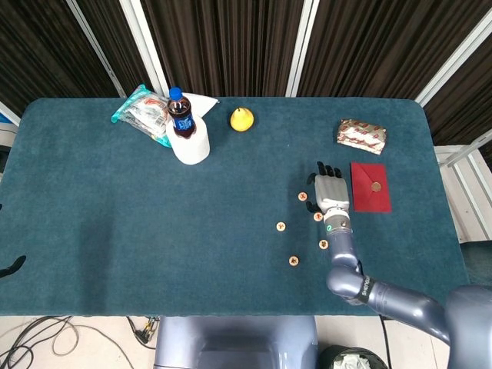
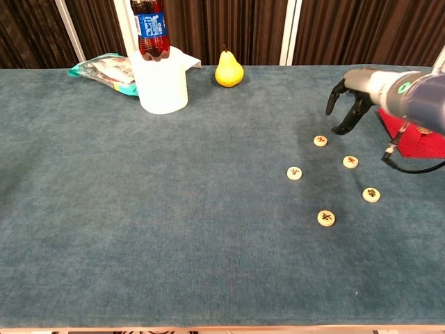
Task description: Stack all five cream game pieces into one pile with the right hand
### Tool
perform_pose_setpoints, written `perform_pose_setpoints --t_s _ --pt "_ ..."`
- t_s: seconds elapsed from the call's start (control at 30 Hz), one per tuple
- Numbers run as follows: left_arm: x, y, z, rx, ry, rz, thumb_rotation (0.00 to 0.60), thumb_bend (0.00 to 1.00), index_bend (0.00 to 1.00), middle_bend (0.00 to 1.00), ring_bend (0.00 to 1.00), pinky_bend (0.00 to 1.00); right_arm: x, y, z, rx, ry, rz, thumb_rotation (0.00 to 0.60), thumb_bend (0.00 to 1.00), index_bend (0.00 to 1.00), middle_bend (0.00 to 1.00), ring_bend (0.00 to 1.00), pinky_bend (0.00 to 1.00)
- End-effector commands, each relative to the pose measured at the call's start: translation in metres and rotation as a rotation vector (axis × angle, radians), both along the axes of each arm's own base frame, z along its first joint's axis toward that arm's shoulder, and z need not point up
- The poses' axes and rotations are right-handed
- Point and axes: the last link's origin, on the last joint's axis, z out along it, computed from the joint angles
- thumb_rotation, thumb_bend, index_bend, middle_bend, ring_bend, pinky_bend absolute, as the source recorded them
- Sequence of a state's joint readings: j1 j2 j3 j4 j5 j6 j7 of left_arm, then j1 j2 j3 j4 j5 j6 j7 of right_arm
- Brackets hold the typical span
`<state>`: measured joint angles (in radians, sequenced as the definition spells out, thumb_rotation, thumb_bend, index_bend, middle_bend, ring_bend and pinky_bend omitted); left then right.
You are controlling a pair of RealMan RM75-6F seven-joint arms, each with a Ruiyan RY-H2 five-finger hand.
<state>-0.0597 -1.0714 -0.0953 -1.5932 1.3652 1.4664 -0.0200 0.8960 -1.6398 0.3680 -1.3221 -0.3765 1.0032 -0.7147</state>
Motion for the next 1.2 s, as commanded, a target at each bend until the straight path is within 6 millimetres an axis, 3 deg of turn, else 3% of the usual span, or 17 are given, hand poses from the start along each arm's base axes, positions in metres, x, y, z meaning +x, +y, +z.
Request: perform_pose_setpoints --t_s 0.03,0.8,1.2 --pt "0.0 0.0 0.0 -0.002 0.0 0.0 0.6 0.16 0.06 0.0 0.0 0.0 0.001 -0.003 -0.012 0.013 0.013 -0.011 0.6 0.39 0.38 0.0 0.0 0.0" --pt "-0.001 0.0 0.001 0.004 0.001 0.014 0.6 0.16 0.06 0.0 0.0 0.0 -0.002 -0.015 -0.044 0.031 0.002 -0.021 0.6 0.39 0.43 0.0 0.0 0.0" --pt "-0.001 0.0 0.001 0.007 0.004 0.013 0.6 0.16 0.06 0.0 0.0 0.0 -0.008 -0.02 -0.043 0.02 0.001 -0.035 0.6 0.39 0.44 0.0 0.0 0.0"
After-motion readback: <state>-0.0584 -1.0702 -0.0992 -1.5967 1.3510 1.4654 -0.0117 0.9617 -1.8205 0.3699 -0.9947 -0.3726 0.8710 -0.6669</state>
